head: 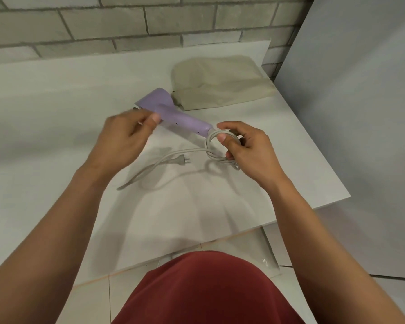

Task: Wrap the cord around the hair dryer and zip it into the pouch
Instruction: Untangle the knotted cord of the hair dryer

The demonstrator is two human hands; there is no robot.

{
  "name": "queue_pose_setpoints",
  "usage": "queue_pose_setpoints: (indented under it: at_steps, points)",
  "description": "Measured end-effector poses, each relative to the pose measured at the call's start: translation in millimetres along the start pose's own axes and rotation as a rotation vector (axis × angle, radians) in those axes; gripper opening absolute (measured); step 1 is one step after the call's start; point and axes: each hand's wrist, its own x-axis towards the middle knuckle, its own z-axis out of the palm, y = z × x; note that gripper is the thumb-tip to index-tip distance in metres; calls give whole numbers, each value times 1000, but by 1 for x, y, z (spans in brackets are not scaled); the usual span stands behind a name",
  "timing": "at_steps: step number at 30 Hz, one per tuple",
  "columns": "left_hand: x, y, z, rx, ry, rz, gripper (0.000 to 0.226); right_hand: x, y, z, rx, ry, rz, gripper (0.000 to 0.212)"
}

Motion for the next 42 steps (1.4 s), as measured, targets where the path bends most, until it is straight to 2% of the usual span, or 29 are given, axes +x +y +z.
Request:
queue_pose_setpoints:
  at_steps: [2,4,6,8,10,13,15,16,18,20,22,23,25,27,28,33,38,42]
  points:
    - [-14,26,-7,-18,116,264,18,1,-1,-1,3,7,8,9]
    - [-23,34,2,124,57,508,24,3,-3,-2,-2,-15,10,6]
    - [-25,25,23,324,-66,671,32,5,-5,-5,-15,-65,2,7]
    - [-26,16,43,425,-126,715,40,6,-8,-9,-19,-135,-4,9]
    - [-27,12,54,398,-104,699,39,8,-10,-12,0,-213,31,12]
    - [-24,13,58,380,-66,791,24,9,-11,-13,-16,-328,90,14]
    - [-19,12,56,409,-97,869,11,10,-10,-13,-37,-382,116,15]
    - [-17,12,54,409,-122,877,12,11,-10,-14,-50,-400,133,15]
    - [-13,15,50,369,-182,827,21,12,-10,-15,-144,-407,119,16]
    - [-11,25,45,284,-240,709,28,11,-10,-16,-314,-277,0,18]
    - [-9,34,42,188,-301,561,33,5,-17,-23,-271,-112,-109,20]
    - [-8,38,42,130,-329,472,34,0,-21,-27,-180,-104,-130,21]
    - [-6,43,41,-4,-361,291,33,-9,-28,-37,-142,-239,-157,29]
    - [-4,48,40,-125,-365,149,29,-15,-24,-38,-350,-357,-243,52]
    - [-3,51,41,-170,-355,105,27,-16,-18,-35,-430,-345,-289,57]
    - [5,53,39,-264,-418,5,25,-11,-1,-27,-408,-75,-376,42]
    - [13,40,32,-225,-463,-18,18,-5,1,-31,-315,-68,-304,22]
    - [16,38,36,-235,-465,-48,11,-3,3,-25,-163,-49,-268,17]
